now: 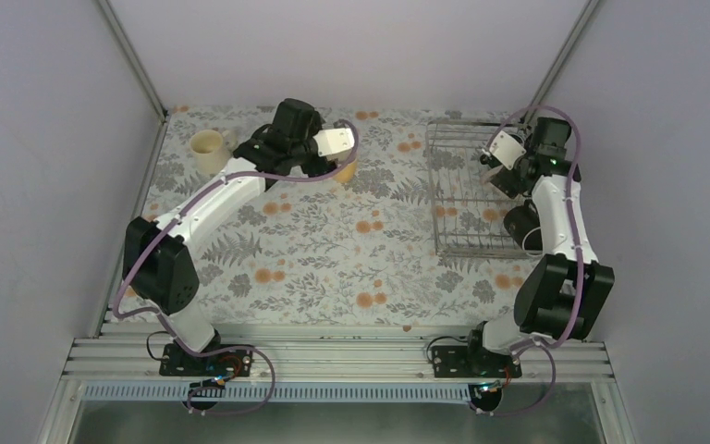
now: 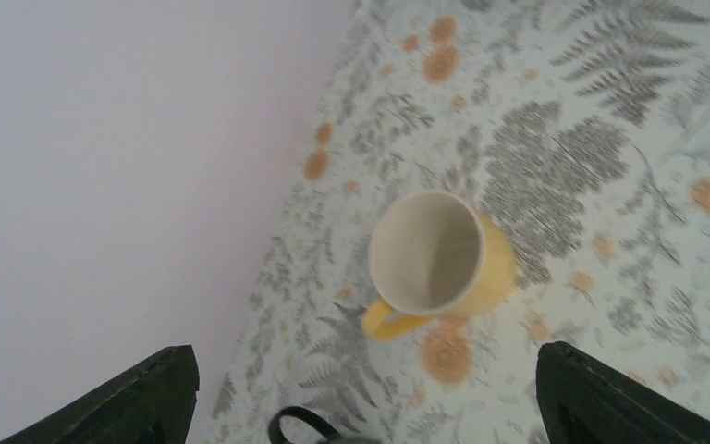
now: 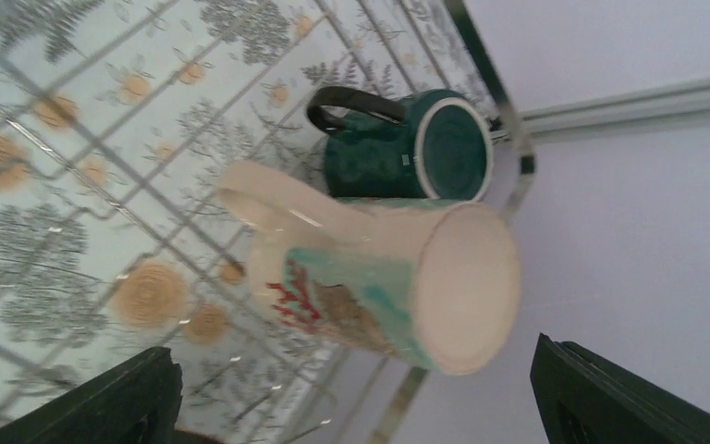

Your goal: Unload the cups from the dish rack

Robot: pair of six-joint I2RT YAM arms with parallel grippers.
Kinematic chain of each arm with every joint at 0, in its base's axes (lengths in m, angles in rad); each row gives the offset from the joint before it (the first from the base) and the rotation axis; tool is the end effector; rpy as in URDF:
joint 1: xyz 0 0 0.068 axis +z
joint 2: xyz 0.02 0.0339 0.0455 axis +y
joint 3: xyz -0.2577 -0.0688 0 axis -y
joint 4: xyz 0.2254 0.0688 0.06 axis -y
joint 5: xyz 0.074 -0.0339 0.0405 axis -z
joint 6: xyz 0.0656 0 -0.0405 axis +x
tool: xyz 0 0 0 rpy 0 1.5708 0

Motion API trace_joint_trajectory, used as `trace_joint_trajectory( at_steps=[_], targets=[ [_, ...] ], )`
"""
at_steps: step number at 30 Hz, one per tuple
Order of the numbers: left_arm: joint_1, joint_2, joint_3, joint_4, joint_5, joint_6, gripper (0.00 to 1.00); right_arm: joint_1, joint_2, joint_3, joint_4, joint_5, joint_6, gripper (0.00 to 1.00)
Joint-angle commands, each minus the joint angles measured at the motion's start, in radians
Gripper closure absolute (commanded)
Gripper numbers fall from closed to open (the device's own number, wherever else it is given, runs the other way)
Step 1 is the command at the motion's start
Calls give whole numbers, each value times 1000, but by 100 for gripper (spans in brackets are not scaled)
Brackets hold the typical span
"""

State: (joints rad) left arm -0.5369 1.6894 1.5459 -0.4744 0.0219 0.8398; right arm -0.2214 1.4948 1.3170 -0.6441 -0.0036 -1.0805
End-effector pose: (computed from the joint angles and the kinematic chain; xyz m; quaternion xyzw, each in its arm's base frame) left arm 0.3395 -0.2037 0.3157 0.5684 0.6831 0.0596 0.4548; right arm 0.3200 -0.0718 0.2874 -0.3882 0.8459 -0.2203 0.2920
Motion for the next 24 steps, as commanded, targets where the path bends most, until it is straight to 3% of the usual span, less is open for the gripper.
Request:
trace_joint_trajectory(
  at_steps=[1, 8, 20, 24],
  targets=[
    [-8, -17, -11, 263, -57, -90, 9, 12, 33, -5, 152, 77, -204, 5],
    [-27, 5, -35, 301, -41, -108, 9, 48, 132, 0, 183, 117, -341, 13],
    [-37, 9, -80, 327, -45, -108, 9, 117, 278, 25, 179, 207, -367, 17],
    [-37, 6, -92, 332, -43, -105, 10, 133, 317, 7, 254, 287, -375, 19]
  ],
)
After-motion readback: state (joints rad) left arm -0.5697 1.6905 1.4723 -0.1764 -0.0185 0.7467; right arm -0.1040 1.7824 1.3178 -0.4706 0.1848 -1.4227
